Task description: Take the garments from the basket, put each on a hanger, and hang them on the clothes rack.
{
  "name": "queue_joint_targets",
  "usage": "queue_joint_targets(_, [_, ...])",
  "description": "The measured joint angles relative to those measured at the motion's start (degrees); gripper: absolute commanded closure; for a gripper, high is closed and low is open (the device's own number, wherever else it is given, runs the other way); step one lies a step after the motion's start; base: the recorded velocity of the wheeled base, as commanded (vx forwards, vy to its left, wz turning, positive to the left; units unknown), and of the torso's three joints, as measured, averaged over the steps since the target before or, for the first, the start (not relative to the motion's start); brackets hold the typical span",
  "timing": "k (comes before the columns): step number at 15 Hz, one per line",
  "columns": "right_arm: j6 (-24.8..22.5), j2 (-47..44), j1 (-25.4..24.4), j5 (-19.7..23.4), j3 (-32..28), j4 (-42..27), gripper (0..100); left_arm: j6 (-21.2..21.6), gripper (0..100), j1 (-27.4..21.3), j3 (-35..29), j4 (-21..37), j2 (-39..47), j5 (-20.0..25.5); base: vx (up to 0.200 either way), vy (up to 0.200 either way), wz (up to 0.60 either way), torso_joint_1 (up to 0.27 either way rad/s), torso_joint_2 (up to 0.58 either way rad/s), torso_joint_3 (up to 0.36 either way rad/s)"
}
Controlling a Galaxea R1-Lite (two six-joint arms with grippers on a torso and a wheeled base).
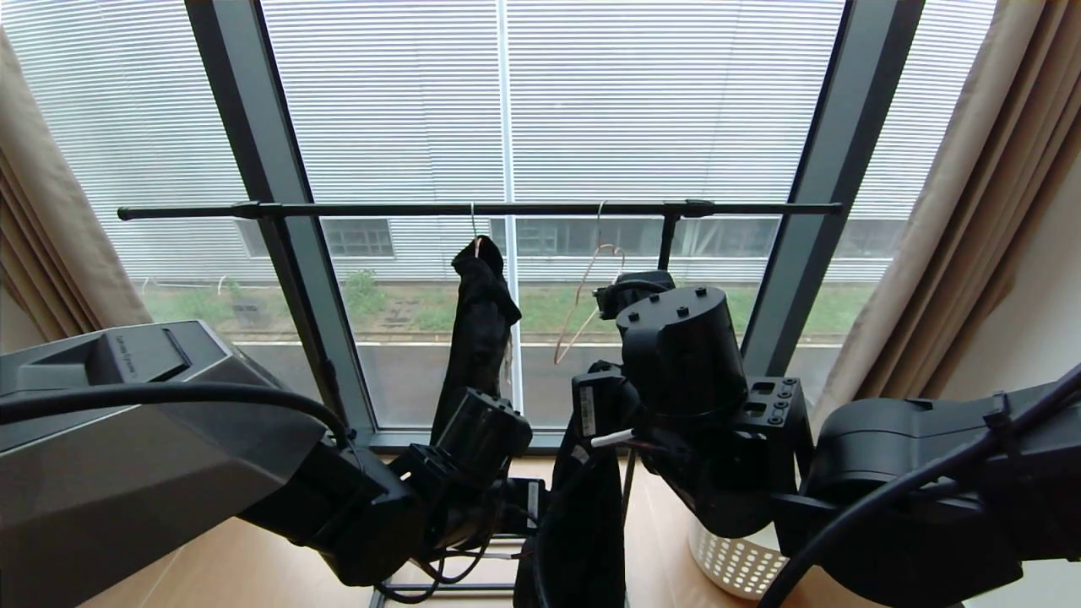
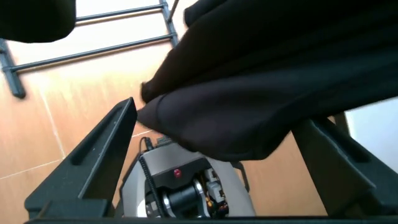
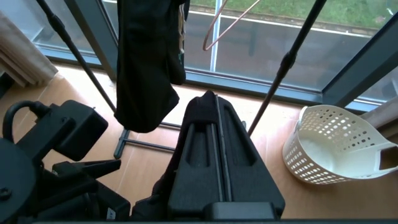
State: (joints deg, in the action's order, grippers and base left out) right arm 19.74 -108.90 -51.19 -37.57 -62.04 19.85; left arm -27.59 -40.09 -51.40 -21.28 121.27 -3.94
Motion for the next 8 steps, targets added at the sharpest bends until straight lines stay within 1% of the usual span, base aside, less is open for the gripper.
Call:
queue_joint_targets(3, [-0.1,0.8,0.0,0.0,0.3,-0.1,100,0.0,0,0.2,0.0,0.0,0.9,-0.5,0.0,0.0,0.0,0.0,0.0,0.0])
queue_joint_targets(4, [-0.1,1.0,0.0,0.0,0.4,-0.1,100,0.0,100,0.3,0.0,0.0,1.0,-0.8,0.0,0.0,0.0,0.0,0.0,0.0])
queue_joint_targets(8, [-0.3,1.8,0.4,0.0,1.0,-0.1,100,-0.1,100,0.8,0.4,0.0,1.1,-1.0,0.0,0.0,0.0,0.0,0.0,0.0])
